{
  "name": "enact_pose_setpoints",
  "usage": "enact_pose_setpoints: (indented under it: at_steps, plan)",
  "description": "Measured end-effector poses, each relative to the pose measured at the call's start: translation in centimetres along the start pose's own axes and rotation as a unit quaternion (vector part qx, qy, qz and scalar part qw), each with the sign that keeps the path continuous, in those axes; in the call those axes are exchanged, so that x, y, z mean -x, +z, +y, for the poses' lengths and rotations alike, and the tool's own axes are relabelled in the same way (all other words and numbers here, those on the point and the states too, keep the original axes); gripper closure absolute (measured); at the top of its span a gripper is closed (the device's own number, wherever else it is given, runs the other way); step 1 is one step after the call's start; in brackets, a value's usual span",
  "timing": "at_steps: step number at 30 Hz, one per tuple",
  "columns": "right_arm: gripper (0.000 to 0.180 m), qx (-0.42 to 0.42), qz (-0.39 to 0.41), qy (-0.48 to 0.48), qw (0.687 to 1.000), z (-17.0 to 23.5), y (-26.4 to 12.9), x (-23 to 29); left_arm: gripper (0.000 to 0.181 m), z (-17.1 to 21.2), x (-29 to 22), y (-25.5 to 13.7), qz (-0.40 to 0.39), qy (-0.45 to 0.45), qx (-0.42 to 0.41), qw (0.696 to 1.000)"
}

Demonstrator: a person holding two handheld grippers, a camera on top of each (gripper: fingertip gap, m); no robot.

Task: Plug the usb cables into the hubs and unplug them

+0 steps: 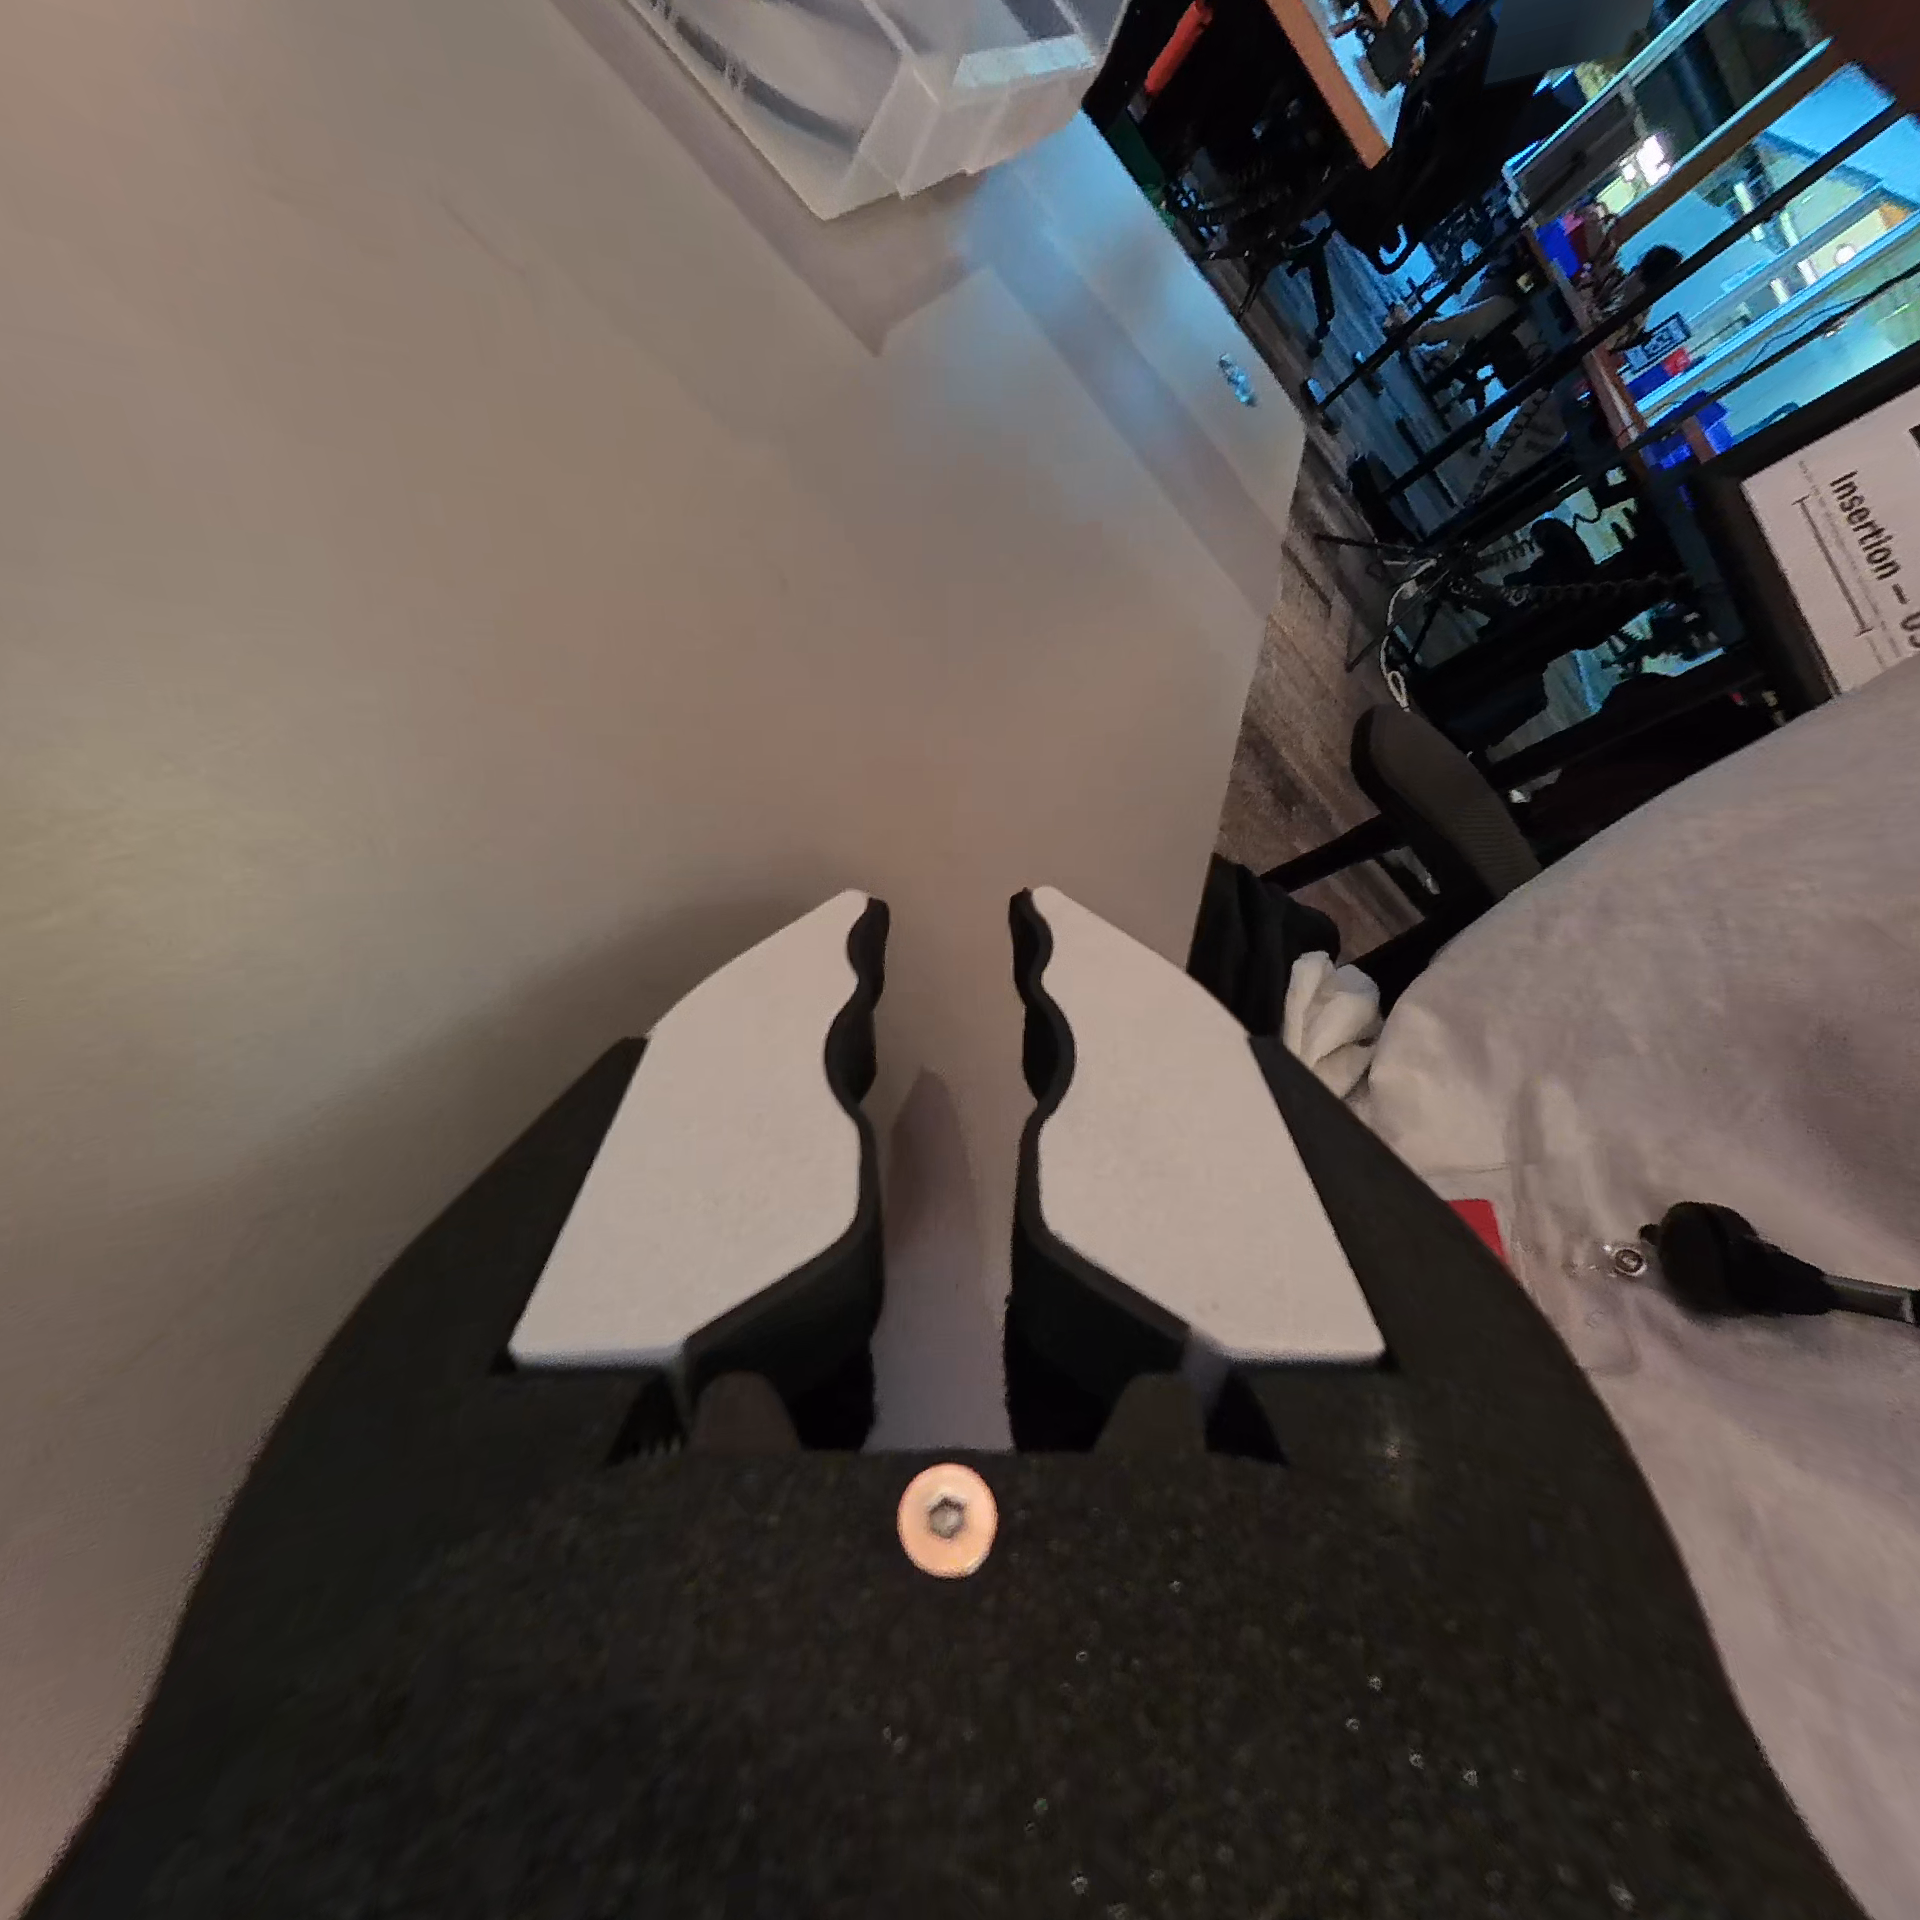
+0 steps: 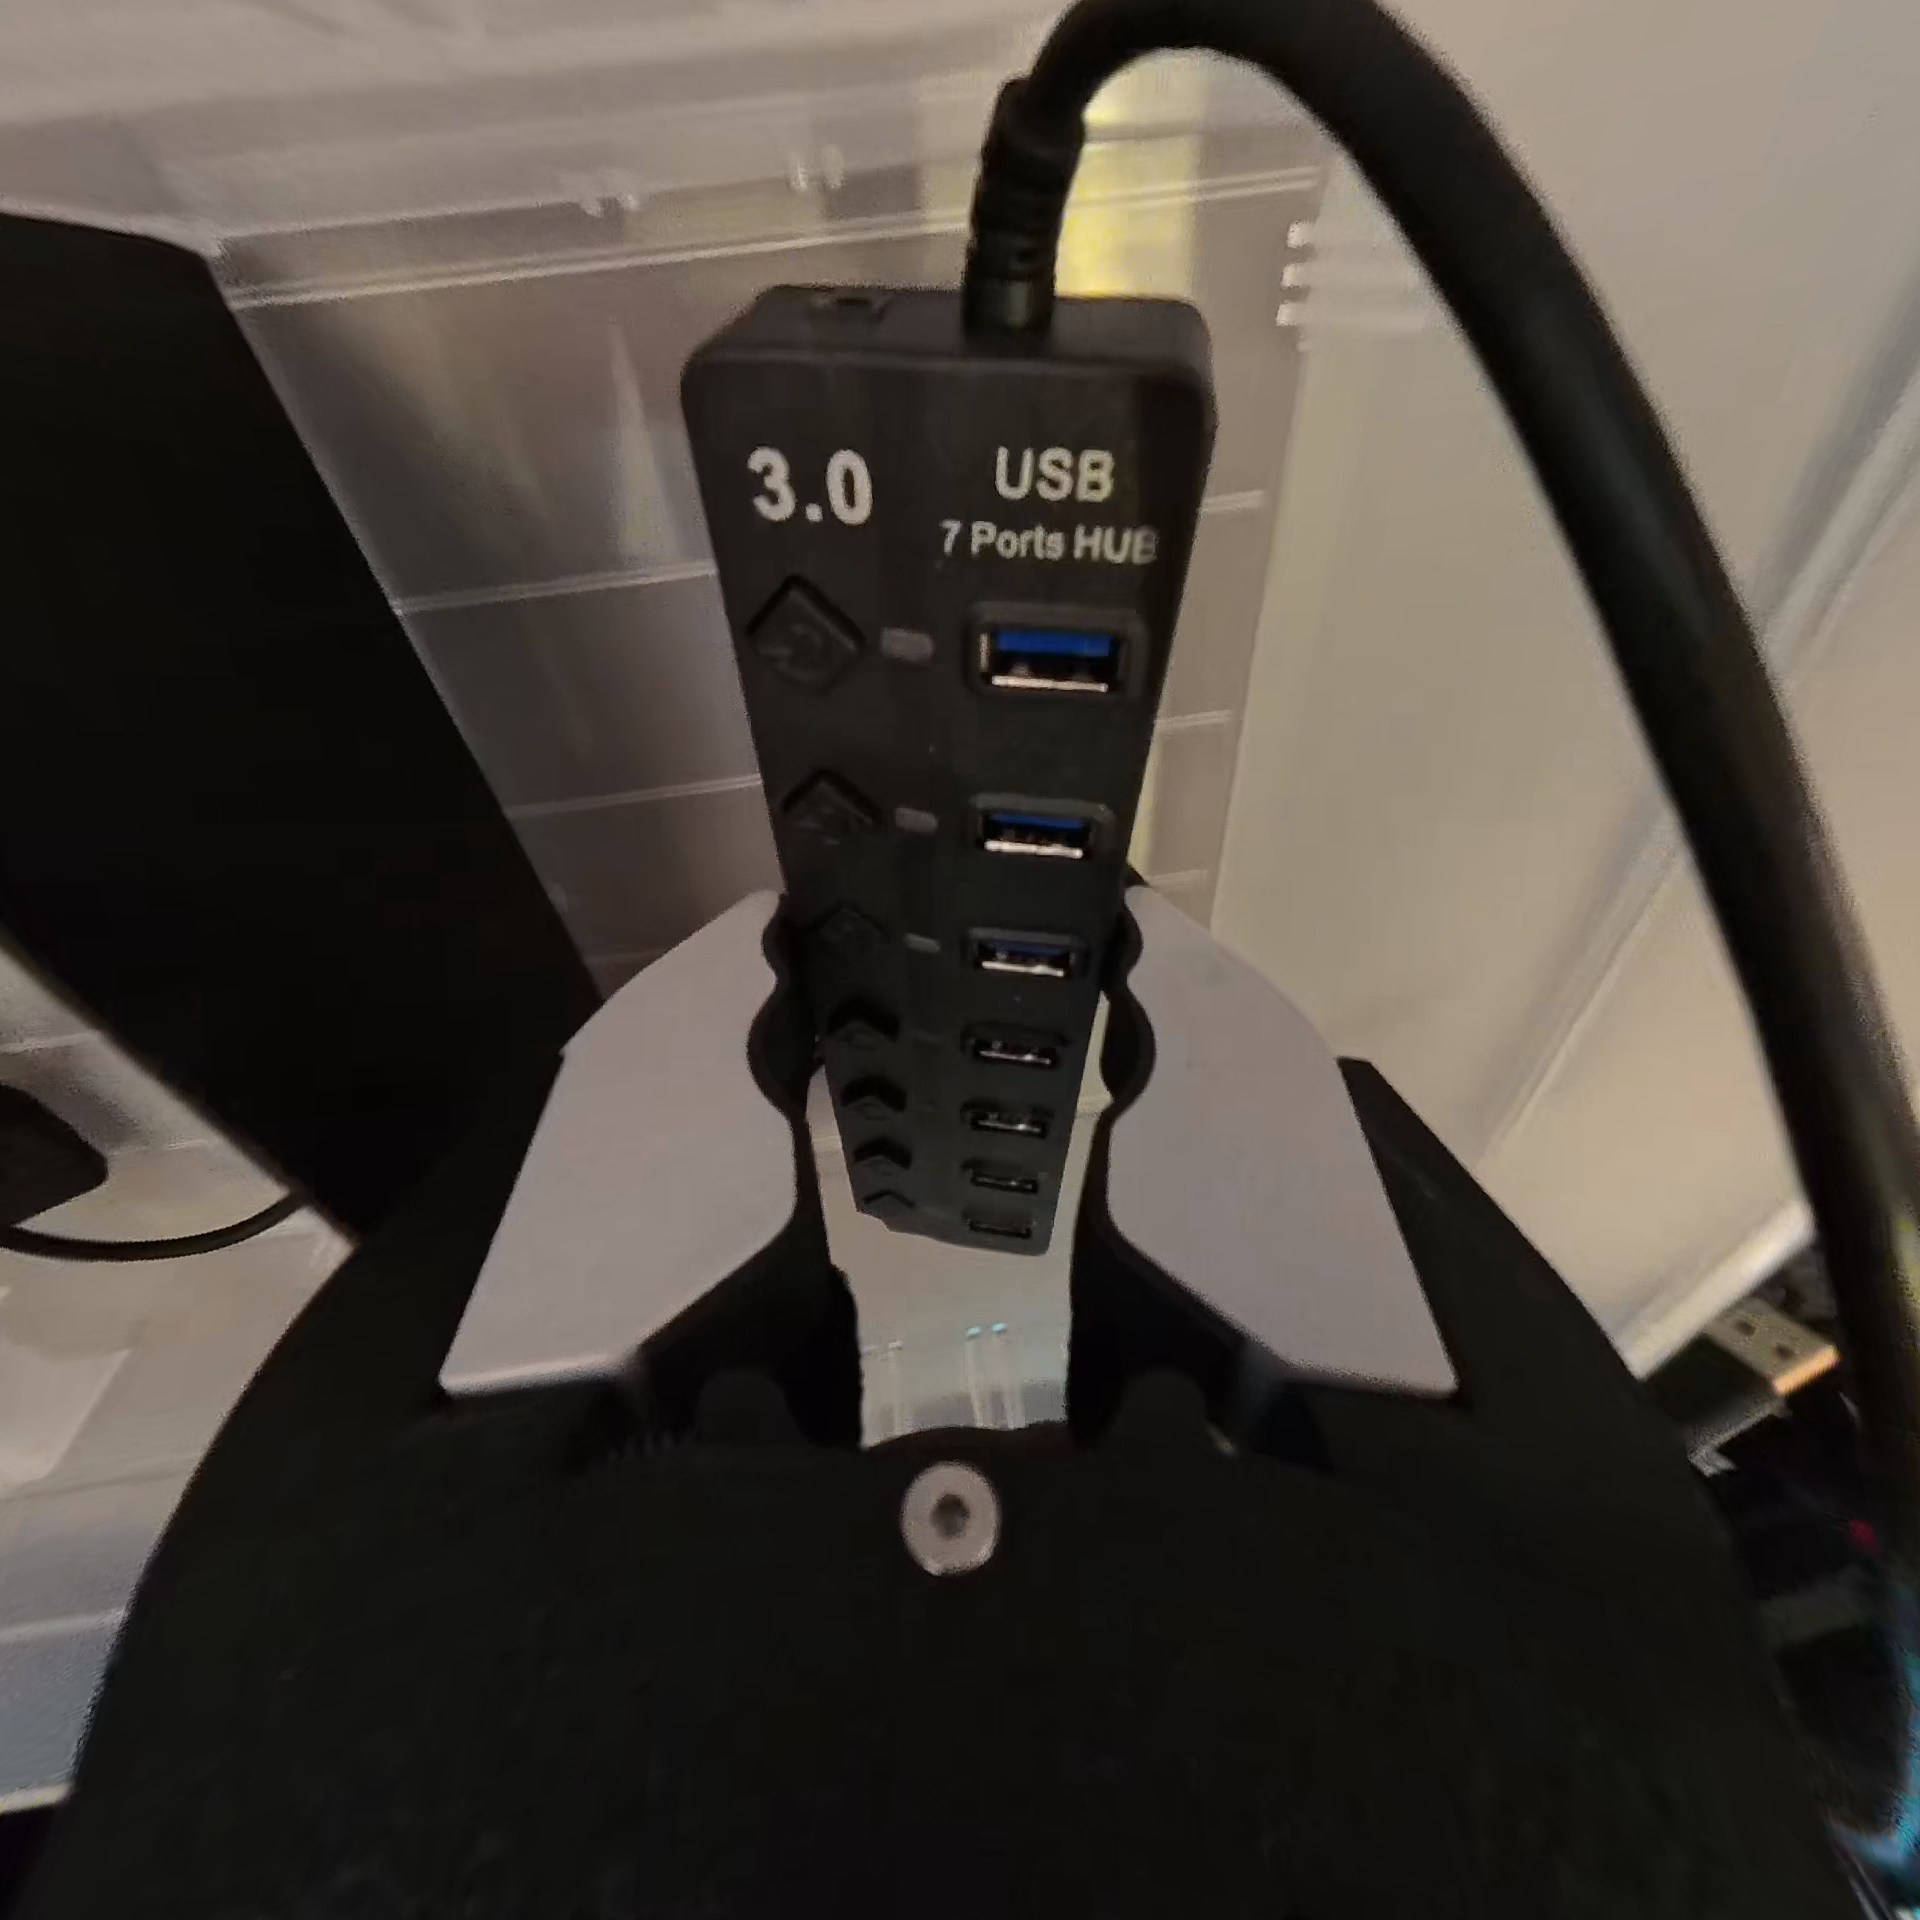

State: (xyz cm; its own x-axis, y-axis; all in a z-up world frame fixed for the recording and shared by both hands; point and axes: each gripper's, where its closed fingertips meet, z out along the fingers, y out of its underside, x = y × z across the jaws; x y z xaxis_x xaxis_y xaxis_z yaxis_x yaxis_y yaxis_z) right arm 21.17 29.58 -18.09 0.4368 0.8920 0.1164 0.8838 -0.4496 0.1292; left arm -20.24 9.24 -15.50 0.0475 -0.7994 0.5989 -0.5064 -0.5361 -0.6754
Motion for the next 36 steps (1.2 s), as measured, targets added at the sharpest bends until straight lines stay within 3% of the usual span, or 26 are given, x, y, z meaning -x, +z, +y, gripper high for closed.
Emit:
enact_pose_setpoints:
  at_steps: [4,7,8,11,14,18,20,22,23,28,33,36]
  plan:
    - [0.119,-0.055,0.009,0.023,0.998,-0.8,-3.2,1.1,0.158,-0.1,-0.8,0.3,0.013,0.004,-0.001,1.000]
    - [0.133,-0.119,-0.054,0.069,0.989,-0.4,-6.7,3.0,0.158,0.3,-1.1,0.7,0.019,0.007,0.011,1.000]
    - [0.130,-0.126,-0.051,0.093,0.986,0.3,-7.9,2.8,0.158,0.4,-1.2,0.8,0.019,0.008,0.013,1.000]
    - [0.118,-0.201,0.005,0.183,0.962,1.6,-12.1,2.4,0.158,0.4,-1.4,0.7,0.021,0.009,0.012,1.000]
    - [0.120,-0.261,0.135,0.312,0.904,4.9,-14.4,3.1,0.158,0.3,-1.3,0.5,0.018,0.008,0.008,1.000]
    - [0.120,-0.253,0.221,0.502,0.797,11.2,-12.1,9.3,0.158,0.2,-1.2,0.4,0.018,0.005,0.002,1.000]
    - [0.123,-0.275,0.243,0.561,0.742,12.6,-10.7,13.0,0.158,0.1,-1.3,0.4,0.017,0.007,0.000,1.000]
    - [0.132,-0.305,0.247,0.589,0.707,12.5,-8.8,16.0,0.158,0.1,-1.4,0.5,0.019,0.008,-0.001,1.000]
    - [0.133,-0.306,0.257,0.592,0.700,12.5,-7.9,16.9,0.158,0.1,-1.5,0.6,0.020,0.009,-0.001,1.000]
    - [0.170,-0.302,0.284,0.605,0.680,13.0,-5.1,17.5,0.158,-0.2,-2.3,1.2,0.032,0.014,-0.001,0.999]
    - [0.173,-0.351,0.247,0.630,0.647,13.3,-5.0,17.3,0.158,0.0,-2.5,1.1,0.020,0.022,-0.001,1.000]
    - [0.173,-0.350,0.251,0.613,0.662,13.5,-5.0,17.1,0.158,0.0,-2.2,0.9,0.014,0.021,-0.003,1.000]
